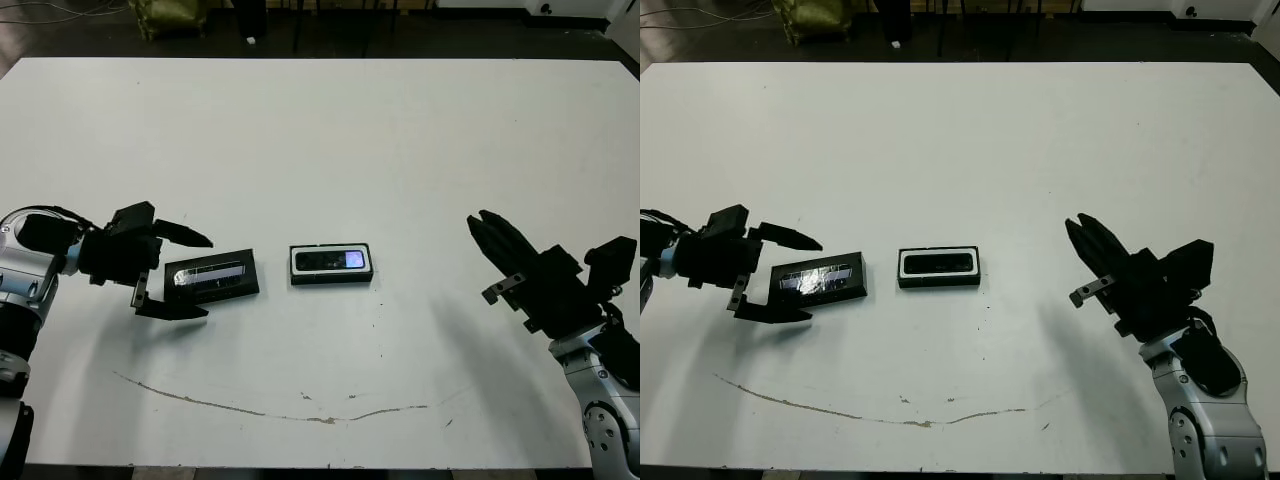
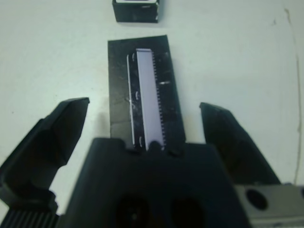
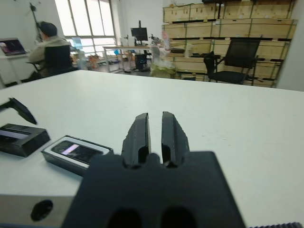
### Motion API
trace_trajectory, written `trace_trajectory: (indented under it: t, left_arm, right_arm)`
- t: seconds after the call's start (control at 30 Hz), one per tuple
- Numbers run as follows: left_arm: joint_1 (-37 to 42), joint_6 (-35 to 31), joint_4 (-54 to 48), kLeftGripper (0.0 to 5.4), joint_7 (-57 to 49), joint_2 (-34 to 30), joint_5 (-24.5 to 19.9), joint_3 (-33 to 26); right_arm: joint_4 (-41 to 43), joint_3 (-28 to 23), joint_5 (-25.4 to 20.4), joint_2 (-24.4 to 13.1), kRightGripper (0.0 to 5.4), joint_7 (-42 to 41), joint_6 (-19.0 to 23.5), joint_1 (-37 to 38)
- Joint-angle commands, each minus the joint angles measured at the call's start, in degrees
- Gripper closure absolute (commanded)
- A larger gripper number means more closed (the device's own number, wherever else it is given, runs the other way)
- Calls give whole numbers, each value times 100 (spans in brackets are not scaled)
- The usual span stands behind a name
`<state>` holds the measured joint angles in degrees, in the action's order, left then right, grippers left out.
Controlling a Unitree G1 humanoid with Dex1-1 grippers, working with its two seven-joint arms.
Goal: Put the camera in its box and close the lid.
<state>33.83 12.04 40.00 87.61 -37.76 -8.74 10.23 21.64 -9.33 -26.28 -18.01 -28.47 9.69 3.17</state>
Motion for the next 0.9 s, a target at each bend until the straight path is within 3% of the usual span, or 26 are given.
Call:
trace_trajectory:
  t: [0.03, 0.13, 0.37, 0.73, 0.9]
  left_arm:
    - [52, 154, 209, 1, 39, 39, 121, 22]
    - [53, 412, 301, 1, -68, 4, 286, 59]
    - [52, 112, 622, 1, 33, 17, 192, -36]
    - [-98, 345, 738, 1, 62, -153, 286, -123]
    - [-283, -192, 549, 1, -84, -231, 196, -242]
  right_arm:
    - [-58, -1, 35, -22, 540, -13, -34, 111]
    - [83, 4, 58, -54, 540, 112, 135, 154]
    - [-21, 1, 59, -25, 540, 25, -46, 134]
    - [-95, -15, 22, -29, 540, -25, -62, 136]
    - [-91, -7, -35, 0, 540, -57, -76, 123]
